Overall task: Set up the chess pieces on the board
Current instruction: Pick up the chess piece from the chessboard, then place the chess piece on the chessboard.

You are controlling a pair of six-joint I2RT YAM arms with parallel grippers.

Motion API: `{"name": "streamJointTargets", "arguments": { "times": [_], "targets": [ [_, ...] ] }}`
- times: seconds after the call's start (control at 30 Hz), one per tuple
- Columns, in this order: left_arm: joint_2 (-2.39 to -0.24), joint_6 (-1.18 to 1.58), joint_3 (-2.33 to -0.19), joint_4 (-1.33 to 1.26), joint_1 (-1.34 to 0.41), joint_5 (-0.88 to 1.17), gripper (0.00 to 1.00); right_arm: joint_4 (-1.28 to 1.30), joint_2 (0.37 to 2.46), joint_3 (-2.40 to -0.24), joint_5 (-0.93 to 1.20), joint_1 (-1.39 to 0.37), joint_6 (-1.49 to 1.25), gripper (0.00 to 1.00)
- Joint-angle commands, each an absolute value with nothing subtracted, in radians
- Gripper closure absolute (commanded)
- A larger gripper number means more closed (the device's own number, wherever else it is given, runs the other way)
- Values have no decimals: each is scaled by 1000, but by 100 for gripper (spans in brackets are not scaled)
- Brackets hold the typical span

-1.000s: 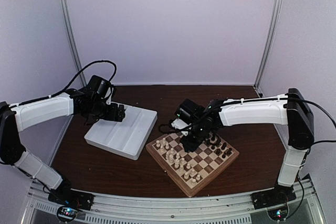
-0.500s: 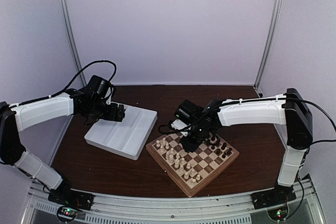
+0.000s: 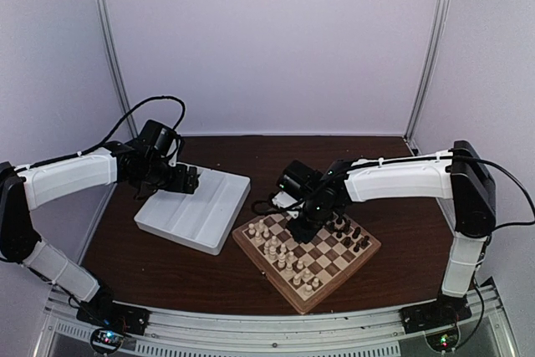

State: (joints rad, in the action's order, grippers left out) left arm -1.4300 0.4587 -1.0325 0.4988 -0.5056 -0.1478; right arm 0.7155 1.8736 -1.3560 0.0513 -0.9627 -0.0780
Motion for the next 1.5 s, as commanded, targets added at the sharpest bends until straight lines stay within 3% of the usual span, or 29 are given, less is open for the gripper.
{"name": "streamJointTargets", "arguments": {
  "times": [0.0, 0.17, 0.57, 1.03, 1.47],
  "targets": [
    [-1413, 451, -1044, 477, -502, -169, 9, 728, 1875, -1386, 24, -965, -75, 87],
    [-1400, 449, -1049, 477, -502, -171, 9, 729, 1833, -1392, -21, -965, -78, 92],
    [-1349, 448, -1017, 468, -502, -195, 10, 741, 1782, -1491, -83, -891, -46, 92],
    [-1361, 435, -1026, 472, -502, -187, 10, 734, 1919, -1660, 18, -698, -38, 93],
    [-1400, 425, -1058, 474, -499, -192, 10, 734, 2020, -1685, 55, -655, -30, 93]
  ]
}}
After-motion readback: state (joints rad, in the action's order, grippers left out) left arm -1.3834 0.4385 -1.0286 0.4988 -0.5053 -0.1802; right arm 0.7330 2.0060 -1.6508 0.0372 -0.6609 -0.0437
